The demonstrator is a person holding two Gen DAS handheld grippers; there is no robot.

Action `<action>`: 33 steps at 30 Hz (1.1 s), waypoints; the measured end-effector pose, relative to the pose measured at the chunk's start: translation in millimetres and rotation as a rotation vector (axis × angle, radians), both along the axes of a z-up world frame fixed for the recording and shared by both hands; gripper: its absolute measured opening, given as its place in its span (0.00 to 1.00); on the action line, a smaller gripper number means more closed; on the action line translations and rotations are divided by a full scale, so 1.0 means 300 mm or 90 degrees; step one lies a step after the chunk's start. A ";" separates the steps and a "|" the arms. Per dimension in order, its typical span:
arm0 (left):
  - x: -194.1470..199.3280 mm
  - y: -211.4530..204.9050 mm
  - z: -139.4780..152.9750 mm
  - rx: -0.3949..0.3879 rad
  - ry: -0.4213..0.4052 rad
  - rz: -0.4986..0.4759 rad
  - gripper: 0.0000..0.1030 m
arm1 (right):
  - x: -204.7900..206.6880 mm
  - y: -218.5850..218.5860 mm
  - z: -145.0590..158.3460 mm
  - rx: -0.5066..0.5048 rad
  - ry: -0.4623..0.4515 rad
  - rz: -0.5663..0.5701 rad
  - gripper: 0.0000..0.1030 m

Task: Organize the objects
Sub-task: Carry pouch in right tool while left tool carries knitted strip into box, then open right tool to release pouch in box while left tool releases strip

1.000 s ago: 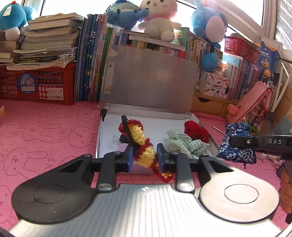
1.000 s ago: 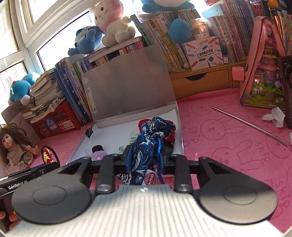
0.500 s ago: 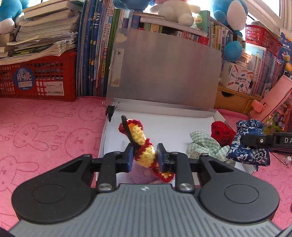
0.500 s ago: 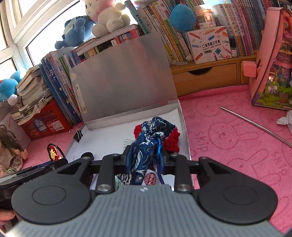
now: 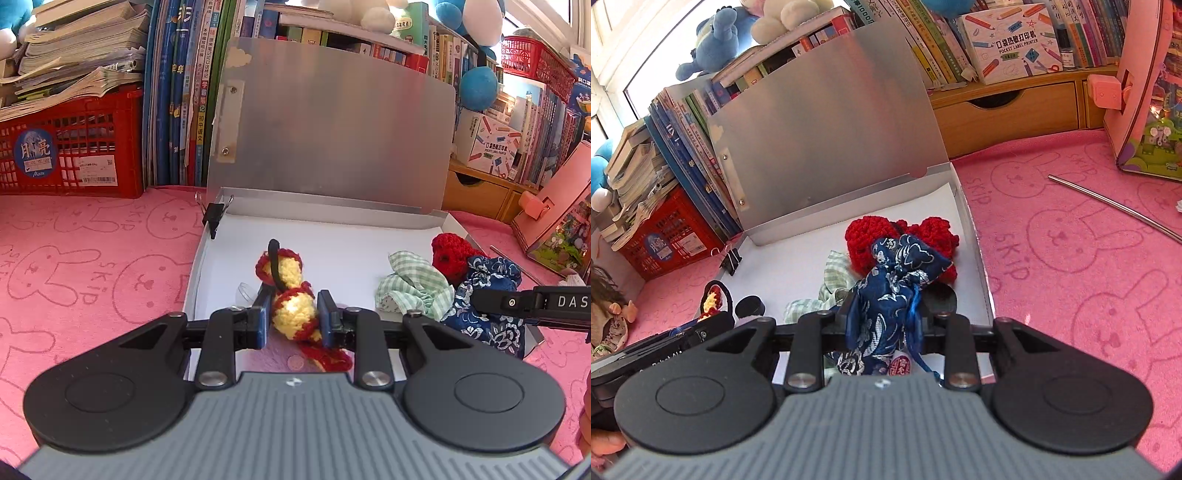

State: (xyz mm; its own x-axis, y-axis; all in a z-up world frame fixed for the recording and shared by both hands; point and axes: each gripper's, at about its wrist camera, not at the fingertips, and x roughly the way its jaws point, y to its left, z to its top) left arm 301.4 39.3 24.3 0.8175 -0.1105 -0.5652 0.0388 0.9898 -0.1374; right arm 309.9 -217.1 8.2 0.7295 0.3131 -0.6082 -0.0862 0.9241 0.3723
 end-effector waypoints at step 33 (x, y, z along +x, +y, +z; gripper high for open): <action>-0.515 -0.071 0.128 0.035 -0.068 -0.141 0.68 | -0.441 -0.004 0.124 -0.123 -0.143 0.126 0.84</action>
State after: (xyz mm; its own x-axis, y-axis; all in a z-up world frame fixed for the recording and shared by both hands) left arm 146.9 18.0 62.8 0.8326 -0.2650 -0.4863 0.2667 0.9614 -0.0674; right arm 177.7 -218.4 45.6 0.7885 0.3562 -0.5013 -0.3302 0.9330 0.1434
